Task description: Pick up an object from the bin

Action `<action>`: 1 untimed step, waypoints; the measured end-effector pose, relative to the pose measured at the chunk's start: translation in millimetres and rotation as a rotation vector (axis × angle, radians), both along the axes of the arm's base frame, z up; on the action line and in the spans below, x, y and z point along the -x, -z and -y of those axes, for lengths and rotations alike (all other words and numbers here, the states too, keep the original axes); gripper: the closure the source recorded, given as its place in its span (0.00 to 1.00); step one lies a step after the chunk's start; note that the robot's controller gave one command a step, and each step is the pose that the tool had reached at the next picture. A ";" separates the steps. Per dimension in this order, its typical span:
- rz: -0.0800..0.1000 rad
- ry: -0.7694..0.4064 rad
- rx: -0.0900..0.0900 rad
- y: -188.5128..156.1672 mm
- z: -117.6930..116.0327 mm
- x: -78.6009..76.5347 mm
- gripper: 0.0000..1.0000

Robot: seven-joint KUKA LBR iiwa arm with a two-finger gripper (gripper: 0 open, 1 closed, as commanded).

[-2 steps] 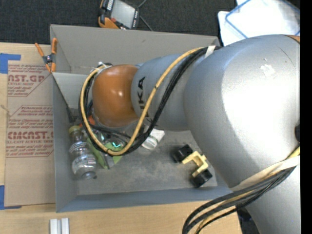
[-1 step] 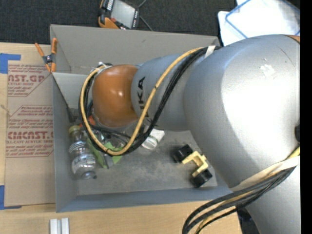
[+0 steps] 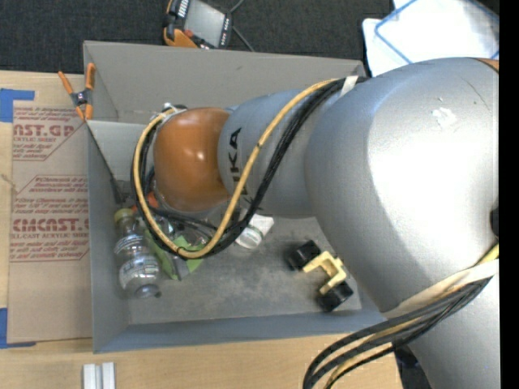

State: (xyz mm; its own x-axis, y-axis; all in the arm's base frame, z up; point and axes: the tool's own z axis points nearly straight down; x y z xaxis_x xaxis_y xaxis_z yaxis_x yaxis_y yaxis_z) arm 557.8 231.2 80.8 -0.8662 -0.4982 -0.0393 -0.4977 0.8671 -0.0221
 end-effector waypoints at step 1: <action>0.000 0.000 0.000 0.0 0.0 0.0 1.00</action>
Offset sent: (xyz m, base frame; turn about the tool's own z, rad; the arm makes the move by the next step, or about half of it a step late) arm 0.0000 0.0000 0.0000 0.0000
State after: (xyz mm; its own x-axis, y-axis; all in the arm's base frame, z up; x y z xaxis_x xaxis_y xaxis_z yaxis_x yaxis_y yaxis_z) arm 557.8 231.2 80.8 -0.8662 -0.4982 -0.0393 -0.4977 0.8670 -0.0220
